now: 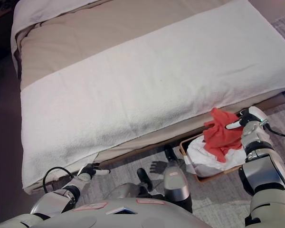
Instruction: Put the clothes on the bed into the basket.
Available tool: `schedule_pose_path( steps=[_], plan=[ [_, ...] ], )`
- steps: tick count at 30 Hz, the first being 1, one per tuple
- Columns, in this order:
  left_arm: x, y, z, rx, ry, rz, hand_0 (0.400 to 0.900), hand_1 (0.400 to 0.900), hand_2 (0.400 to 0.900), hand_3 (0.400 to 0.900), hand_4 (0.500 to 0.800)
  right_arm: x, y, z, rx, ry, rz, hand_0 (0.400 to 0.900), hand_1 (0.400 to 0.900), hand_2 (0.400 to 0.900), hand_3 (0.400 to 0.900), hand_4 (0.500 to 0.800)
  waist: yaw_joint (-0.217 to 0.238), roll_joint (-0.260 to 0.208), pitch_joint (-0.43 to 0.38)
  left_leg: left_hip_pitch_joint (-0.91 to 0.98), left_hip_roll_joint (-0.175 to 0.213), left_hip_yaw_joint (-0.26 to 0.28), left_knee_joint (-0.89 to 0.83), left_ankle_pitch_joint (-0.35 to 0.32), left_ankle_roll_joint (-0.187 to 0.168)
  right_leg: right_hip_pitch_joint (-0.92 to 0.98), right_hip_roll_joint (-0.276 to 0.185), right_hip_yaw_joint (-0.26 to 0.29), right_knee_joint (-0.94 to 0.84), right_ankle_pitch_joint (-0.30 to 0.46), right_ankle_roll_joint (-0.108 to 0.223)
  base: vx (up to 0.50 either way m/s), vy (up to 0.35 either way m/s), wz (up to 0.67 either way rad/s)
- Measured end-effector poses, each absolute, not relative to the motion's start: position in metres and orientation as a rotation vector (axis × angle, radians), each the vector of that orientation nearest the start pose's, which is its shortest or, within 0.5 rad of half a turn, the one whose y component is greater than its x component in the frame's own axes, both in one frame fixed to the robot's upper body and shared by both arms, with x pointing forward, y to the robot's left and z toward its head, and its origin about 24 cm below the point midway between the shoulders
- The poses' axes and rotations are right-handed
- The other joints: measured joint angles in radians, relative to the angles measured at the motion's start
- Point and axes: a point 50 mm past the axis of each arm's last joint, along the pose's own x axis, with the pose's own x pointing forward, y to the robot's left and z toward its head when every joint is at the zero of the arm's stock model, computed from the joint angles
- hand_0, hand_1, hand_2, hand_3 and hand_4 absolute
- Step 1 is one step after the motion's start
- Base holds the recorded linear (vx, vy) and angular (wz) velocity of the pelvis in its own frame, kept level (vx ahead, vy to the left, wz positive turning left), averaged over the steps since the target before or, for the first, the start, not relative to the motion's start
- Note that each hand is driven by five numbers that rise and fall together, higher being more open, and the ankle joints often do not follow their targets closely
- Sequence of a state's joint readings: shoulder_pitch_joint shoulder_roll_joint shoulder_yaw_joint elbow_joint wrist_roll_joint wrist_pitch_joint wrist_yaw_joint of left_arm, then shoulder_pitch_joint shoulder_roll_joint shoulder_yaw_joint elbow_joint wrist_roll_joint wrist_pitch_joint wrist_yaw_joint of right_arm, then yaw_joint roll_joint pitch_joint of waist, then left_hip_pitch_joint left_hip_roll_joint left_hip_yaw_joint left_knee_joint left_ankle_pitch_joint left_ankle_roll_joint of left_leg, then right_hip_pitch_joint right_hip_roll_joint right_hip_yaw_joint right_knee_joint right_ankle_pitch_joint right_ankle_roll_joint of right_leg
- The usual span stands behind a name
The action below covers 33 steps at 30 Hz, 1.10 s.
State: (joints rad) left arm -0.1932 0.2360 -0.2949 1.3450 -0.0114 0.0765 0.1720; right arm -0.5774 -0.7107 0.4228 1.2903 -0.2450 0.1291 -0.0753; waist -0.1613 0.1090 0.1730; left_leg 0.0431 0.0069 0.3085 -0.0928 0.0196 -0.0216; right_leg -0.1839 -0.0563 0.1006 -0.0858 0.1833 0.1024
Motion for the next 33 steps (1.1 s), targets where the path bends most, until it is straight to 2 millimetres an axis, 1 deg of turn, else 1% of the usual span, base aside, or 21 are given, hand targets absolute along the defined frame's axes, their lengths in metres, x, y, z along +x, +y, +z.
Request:
schedule_pose_path(
  steps=[3,7,13,17,20,22,24,27,29,31,33],
  plan=[
    [0.140,0.233,-0.150,0.542,1.198,0.060,0.900,0.900,0.900,0.900,0.800,0.260,-0.380,0.002,-1.123,0.946,-0.240,0.900,0.900,0.900,0.900,0.800,0.009,0.001,0.000,0.000,0.000,-0.012,0.000,0.000,0.000,0.006,-0.003,-0.011,0.000,0.000,0.000,0.00,-0.031,0.11],
    [0.140,0.233,-0.150,0.546,1.199,0.045,0.900,0.900,0.900,0.900,0.800,0.255,-0.383,-0.001,-1.113,0.985,-0.233,0.900,0.900,0.900,0.900,0.800,0.010,0.001,-0.001,0.000,-0.004,-0.026,0.000,0.000,0.000,0.011,-0.010,-0.026,0.000,0.000,0.000,-0.01,-0.016,0.05],
    [0.141,0.232,-0.150,0.544,1.198,0.040,0.900,0.900,0.900,0.900,0.800,0.253,-0.384,-0.001,-1.111,1.003,-0.240,0.900,0.900,0.900,0.900,0.800,0.029,0.001,-0.001,0.002,-0.007,-0.026,0.002,0.001,0.001,0.013,-0.012,-0.025,0.000,0.000,0.000,0.00,0.000,0.00],
    [0.139,0.233,-0.150,0.543,1.208,0.043,0.900,0.900,0.900,0.900,0.800,0.255,-0.384,0.000,-1.103,0.992,-0.246,0.900,0.900,0.900,0.900,0.800,0.030,-0.001,0.001,0.009,-0.007,-0.028,0.008,0.001,0.001,0.020,-0.012,-0.027,0.000,0.000,0.000,0.00,0.000,0.00],
    [0.139,0.234,-0.150,0.535,1.210,0.053,0.900,0.900,0.900,0.900,0.800,0.259,-0.382,0.002,-1.056,0.946,-0.274,0.900,0.900,0.900,0.900,0.800,0.029,-0.011,0.007,0.010,-0.008,-0.028,0.007,0.000,0.001,0.021,-0.013,-0.027,0.000,0.000,0.000,-0.01,-0.004,-0.01],
    [0.139,0.234,-0.150,0.531,1.211,0.058,0.900,0.900,0.900,0.900,0.800,0.256,-0.382,0.000,-1.016,0.932,-0.305,0.900,0.900,0.900,0.900,0.800,0.030,-0.020,0.007,0.012,-0.007,-0.029,0.007,0.000,0.001,0.024,-0.013,-0.027,0.000,0.000,0.000,0.00,0.000,0.00],
    [0.137,0.236,-0.150,0.519,1.215,0.072,0.900,0.900,0.900,0.900,0.800,0.252,-0.383,-0.004,-0.912,0.915,-0.360,0.900,0.900,0.900,0.900,0.800,0.029,-0.030,0.007,0.014,-0.007,-0.033,0.005,0.000,0.001,0.027,-0.013,-0.030,0.000,0.000,0.000,0.00,0.000,0.00],
    [0.136,0.239,-0.150,0.499,1.219,0.095,0.900,0.900,0.900,0.900,0.800,0.238,-0.381,-0.017,-0.663,0.874,-0.476,0.900,0.900,0.900,0.900,0.800,0.029,-0.043,0.003,0.014,-0.007,-0.033,0.005,0.000,0.001,0.028,-0.012,-0.030,0.000,0.000,0.000,0.00,0.000,0.00],
    [0.134,0.242,-0.150,0.493,1.223,0.111,0.900,0.900,0.900,0.900,0.800,0.227,-0.373,-0.032,-0.536,0.856,-0.512,0.900,0.900,0.900,0.900,0.800,0.029,-0.053,-0.001,0.015,-0.006,-0.035,0.002,0.000,0.001,0.029,-0.012,-0.032,0.000,0.000,0.000,-0.01,-0.026,0.09],
    [0.132,0.245,-0.150,0.483,1.224,0.132,0.900,0.900,0.900,0.900,0.800,0.214,-0.356,-0.054,-0.478,0.882,-0.477,0.900,0.900,0.900,0.900,0.800,0.029,-0.066,-0.007,0.016,-0.003,-0.037,0.000,0.000,0.000,0.032,-0.011,-0.035,0.000,0.000,0.000,0.01,-0.052,0.22],
    [0.127,0.247,-0.151,0.480,1.236,0.138,0.900,0.900,0.900,0.900,0.800,0.201,-0.340,-0.074,-0.470,0.944,-0.407,0.900,0.900,0.900,0.900,0.800,0.031,-0.076,-0.012,0.015,0.001,-0.047,0.000,-0.002,-0.003,0.036,-0.010,-0.047,-0.001,0.000,0.000,0.03,-0.053,0.25]
  ],
)
